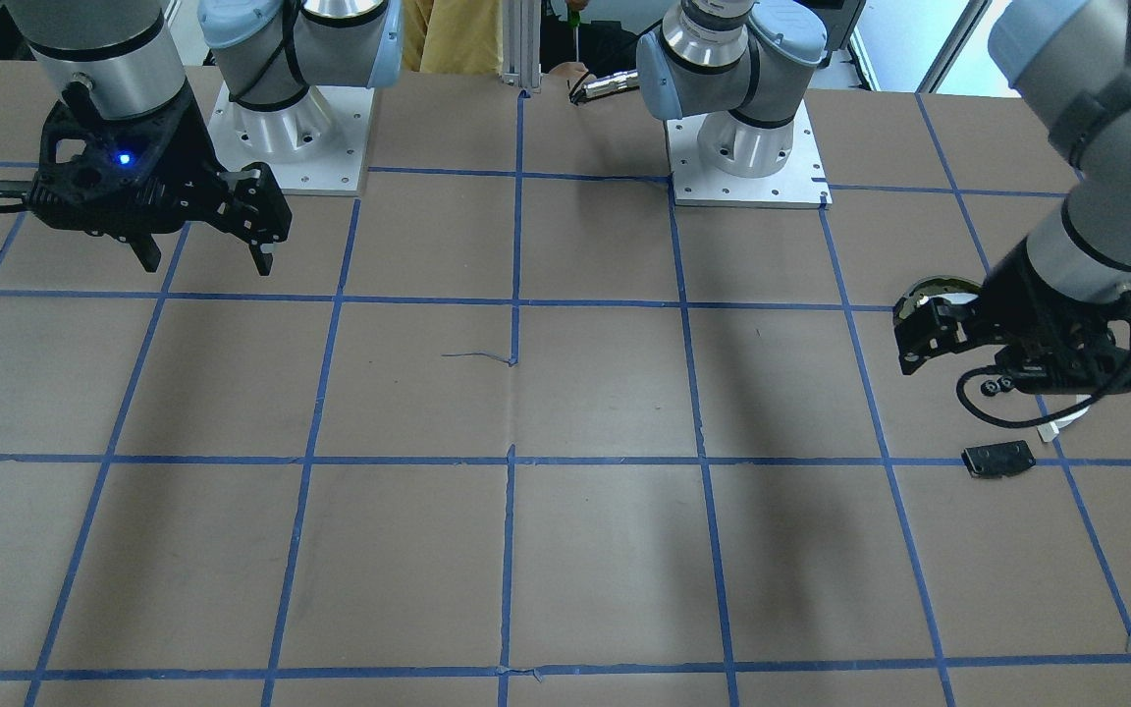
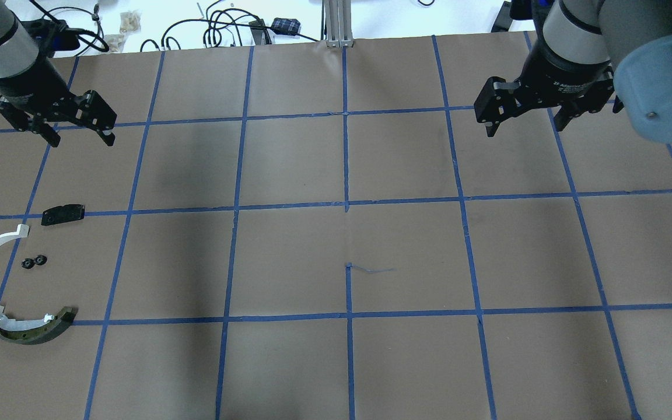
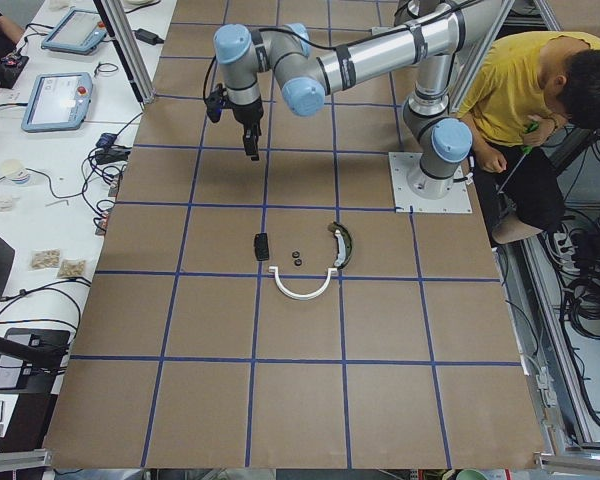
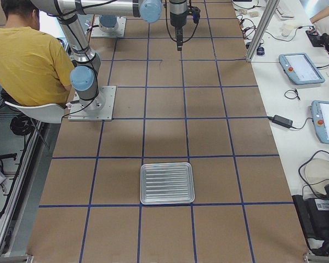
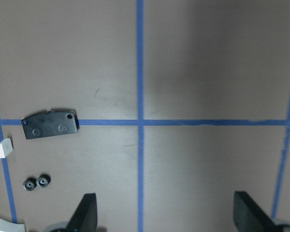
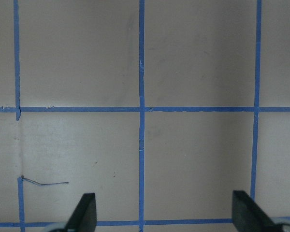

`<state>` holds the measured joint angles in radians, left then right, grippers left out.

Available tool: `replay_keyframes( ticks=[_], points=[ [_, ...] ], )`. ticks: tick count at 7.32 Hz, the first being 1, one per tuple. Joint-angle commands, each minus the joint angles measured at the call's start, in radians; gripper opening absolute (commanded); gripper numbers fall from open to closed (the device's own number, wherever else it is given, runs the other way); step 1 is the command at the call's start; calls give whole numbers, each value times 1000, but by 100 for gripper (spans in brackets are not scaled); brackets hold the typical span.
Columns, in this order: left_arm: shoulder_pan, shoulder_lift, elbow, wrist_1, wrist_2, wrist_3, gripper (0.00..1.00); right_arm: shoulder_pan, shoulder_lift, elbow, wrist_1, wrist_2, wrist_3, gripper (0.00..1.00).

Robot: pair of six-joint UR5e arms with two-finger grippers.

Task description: Place bearing gear from tray to pile

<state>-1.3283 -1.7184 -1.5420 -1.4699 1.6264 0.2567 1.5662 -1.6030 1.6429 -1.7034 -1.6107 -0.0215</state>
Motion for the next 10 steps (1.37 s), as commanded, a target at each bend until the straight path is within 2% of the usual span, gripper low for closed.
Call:
replay_keyframes(
  ticks=[1,3,5,10],
  points=[
    [-138,71,3,-10,-6,-133,100,0,0,0,2,0,0,100],
    [-183,73,-9,-1,-13,-137,100,0,0,0,2,0,0,100],
    [-184,79,-42,-3,-74,-117,100,0,0,-1,2,0,-2,100],
    [-157,111,-64,-38,-57,-129,100,0,0,0,1,0,-2,100]
  ],
)
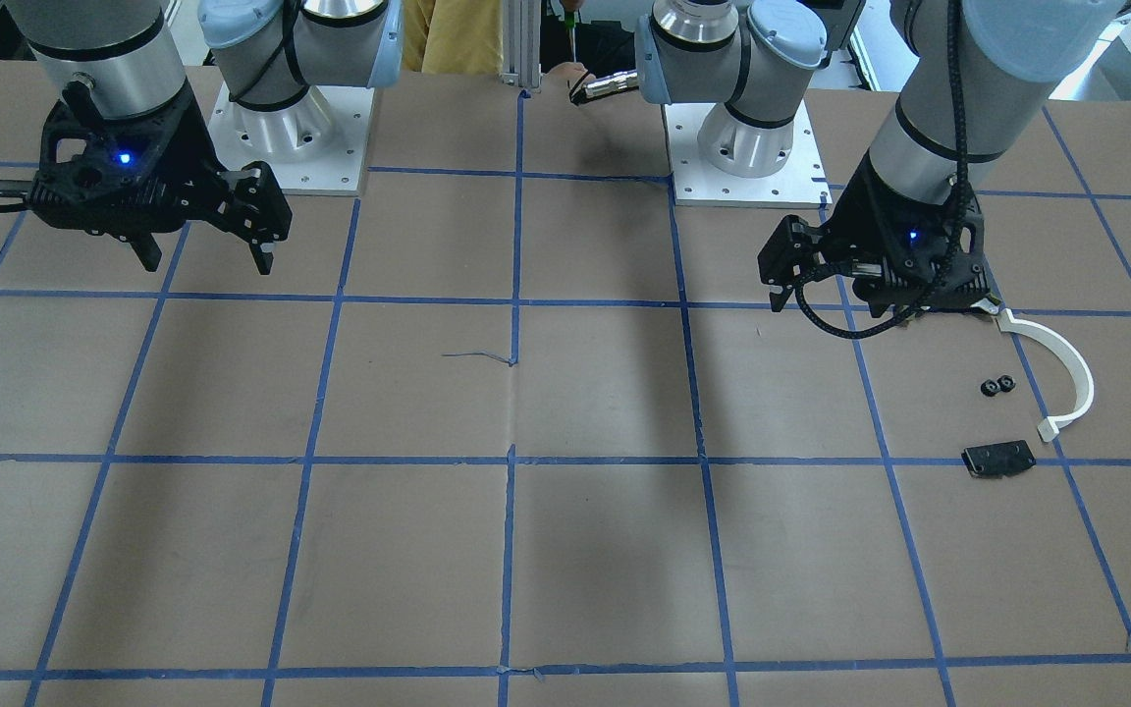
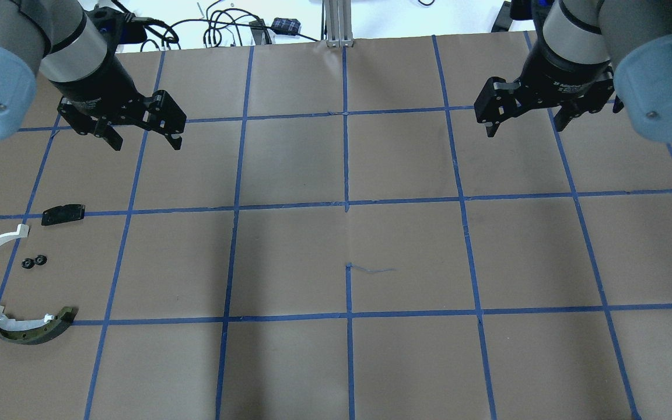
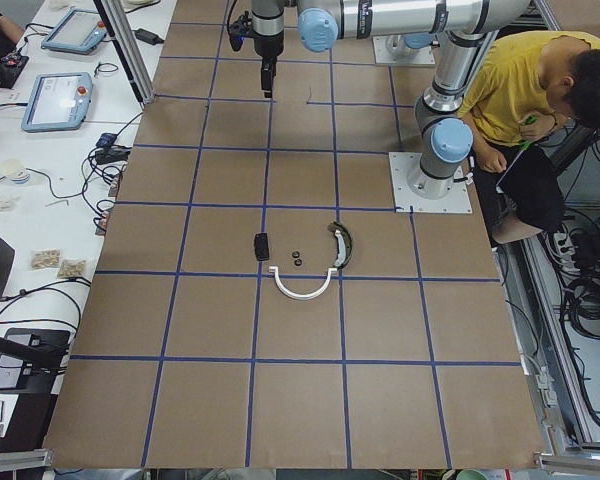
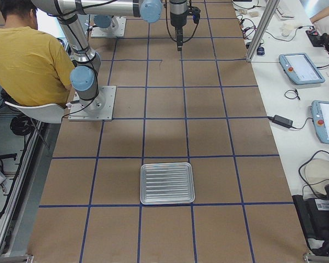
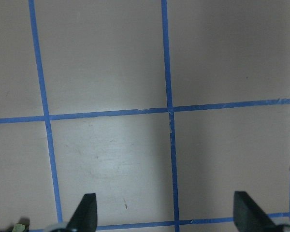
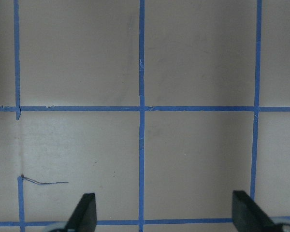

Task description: Place bearing gear from tray to pile

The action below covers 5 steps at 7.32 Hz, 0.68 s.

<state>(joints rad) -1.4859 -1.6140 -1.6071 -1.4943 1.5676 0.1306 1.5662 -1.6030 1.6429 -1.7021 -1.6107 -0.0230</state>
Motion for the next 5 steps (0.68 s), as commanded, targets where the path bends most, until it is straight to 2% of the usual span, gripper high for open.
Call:
replay_keyframes(
  ticks=[1,5],
  points=[
    [-1,8,1,-14,2,-3,100,0,0,0,-1,0,1,100],
    [-5,9,1,-15,-6,-6,100,0,0,0,-1,0,2,100]
  ],
)
